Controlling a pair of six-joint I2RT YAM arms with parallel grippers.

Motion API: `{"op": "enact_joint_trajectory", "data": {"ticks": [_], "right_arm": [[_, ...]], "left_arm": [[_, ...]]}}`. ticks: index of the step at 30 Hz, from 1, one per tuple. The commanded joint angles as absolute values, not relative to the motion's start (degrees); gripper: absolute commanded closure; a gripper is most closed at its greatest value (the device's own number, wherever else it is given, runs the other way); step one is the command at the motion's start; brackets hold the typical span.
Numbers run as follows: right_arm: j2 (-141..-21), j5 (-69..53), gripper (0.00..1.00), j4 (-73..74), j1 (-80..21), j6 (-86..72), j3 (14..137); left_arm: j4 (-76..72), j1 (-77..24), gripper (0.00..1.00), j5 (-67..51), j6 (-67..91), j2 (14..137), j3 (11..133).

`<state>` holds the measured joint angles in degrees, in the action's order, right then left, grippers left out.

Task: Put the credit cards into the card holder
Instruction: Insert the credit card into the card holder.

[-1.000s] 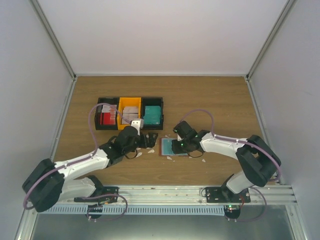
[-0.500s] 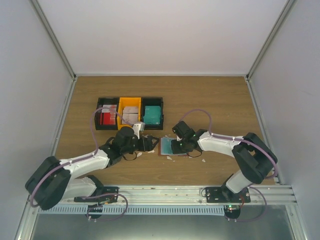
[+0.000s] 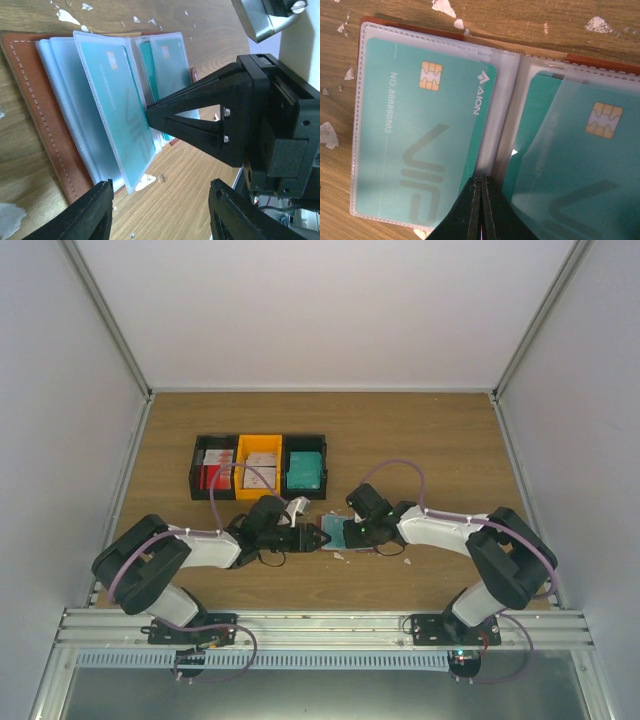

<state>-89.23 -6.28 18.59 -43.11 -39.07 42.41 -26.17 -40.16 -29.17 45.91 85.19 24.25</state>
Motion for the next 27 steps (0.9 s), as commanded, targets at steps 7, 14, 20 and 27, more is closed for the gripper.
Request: {"op": "enact_joint_trajectory", "data": {"ticks": [7, 14, 20, 27], "right_arm": [[-90.3, -5.6, 0.97, 19.2, -43.8, -39.6, 39.3], [-90.1, -5.8, 0.97, 18.6, -43.7, -39.6, 39.0], [-90.1, -5.9, 0.97, 18.3, -43.7, -39.5, 38.8], [-90.8, -6.2, 0.99, 17.6, -43.7, -39.5, 38.5]], "left_arm": [[-26.8, -41.4, 0.51, -28.6, 45.9, 91.3, 29.7], [-25.4, -41.8, 0.52, -27.9, 45.6, 92.9, 31.0], [-24.3, -42.3, 0.50, -27.2, 45.6, 93.7, 31.8], [-22.4, -42.7, 0.49, -24.2, 44.0, 88.1, 31.0]]}}
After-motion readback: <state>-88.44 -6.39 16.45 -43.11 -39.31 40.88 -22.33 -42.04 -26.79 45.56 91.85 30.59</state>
